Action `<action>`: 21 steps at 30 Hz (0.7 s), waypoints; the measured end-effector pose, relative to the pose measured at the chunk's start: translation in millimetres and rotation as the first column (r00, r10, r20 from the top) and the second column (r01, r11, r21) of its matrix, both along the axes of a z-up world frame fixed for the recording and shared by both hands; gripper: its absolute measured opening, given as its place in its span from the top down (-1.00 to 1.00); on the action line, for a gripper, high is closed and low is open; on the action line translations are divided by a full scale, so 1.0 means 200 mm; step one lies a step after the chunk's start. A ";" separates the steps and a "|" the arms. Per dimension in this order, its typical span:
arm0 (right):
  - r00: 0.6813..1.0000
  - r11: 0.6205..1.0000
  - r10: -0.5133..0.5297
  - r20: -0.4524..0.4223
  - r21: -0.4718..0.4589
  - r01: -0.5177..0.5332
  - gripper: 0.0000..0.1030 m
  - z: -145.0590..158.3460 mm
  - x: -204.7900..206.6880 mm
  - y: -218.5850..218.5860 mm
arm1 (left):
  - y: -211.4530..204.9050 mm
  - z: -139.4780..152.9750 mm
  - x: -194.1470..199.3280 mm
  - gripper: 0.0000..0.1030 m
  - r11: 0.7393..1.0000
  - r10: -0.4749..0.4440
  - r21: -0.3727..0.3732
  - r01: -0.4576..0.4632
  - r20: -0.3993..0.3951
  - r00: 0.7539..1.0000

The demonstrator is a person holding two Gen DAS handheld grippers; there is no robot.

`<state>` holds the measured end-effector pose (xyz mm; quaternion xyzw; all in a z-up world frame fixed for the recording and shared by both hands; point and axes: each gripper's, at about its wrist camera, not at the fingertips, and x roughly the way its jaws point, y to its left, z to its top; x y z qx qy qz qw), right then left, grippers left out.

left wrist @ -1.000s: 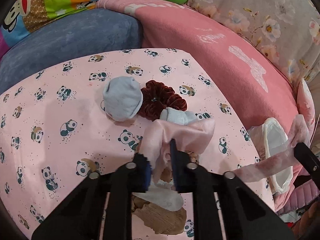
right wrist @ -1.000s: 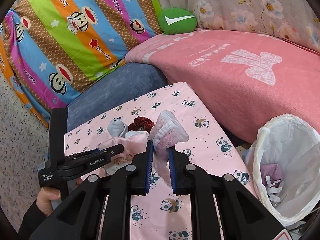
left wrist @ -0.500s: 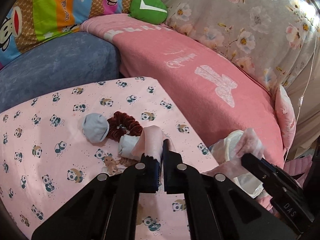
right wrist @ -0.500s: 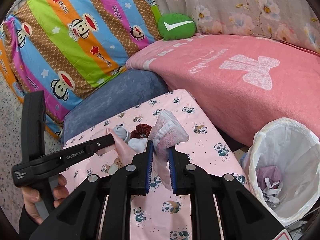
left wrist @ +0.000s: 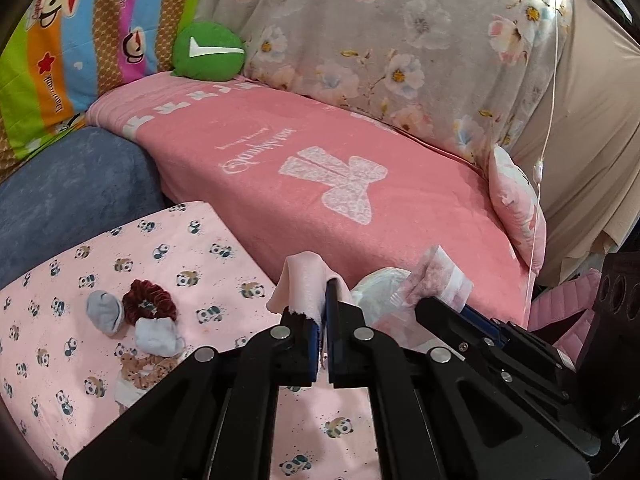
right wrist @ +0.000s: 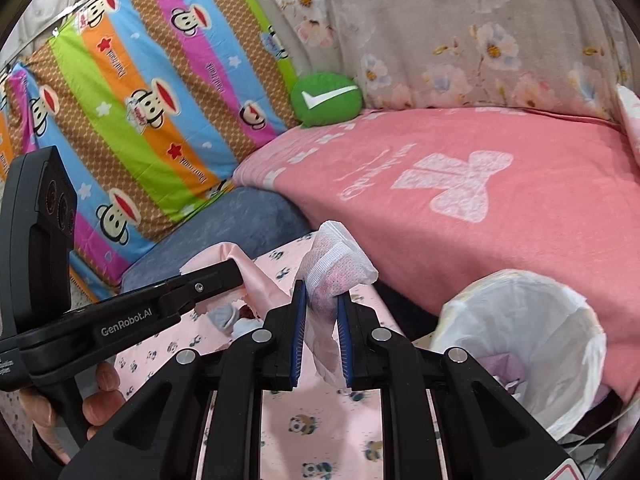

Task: Collect trash
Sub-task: 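Carry the pink cloth with the left tool while the right tool carries the mesh bag over the bin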

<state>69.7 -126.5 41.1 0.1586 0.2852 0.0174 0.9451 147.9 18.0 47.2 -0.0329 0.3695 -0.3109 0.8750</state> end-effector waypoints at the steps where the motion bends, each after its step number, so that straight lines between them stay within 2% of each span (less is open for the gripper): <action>1: 1.000 1.000 -0.017 0.005 -0.002 0.017 0.70 0.01 -0.02 -0.04 | -0.04 0.01 -0.01 0.96 1.000 -0.013 0.005 0.013 0.007 1.000; 11: 0.989 0.989 -0.149 0.022 -0.009 0.149 0.70 0.06 -0.16 -0.36 | -0.34 0.00 -0.08 0.95 0.992 -0.126 0.024 0.126 0.000 0.992; 21: 0.974 0.974 -0.225 0.014 -0.004 0.225 0.66 0.04 -0.25 -0.57 | -0.59 -0.03 -0.13 0.95 0.977 -0.206 0.051 0.206 -0.016 0.979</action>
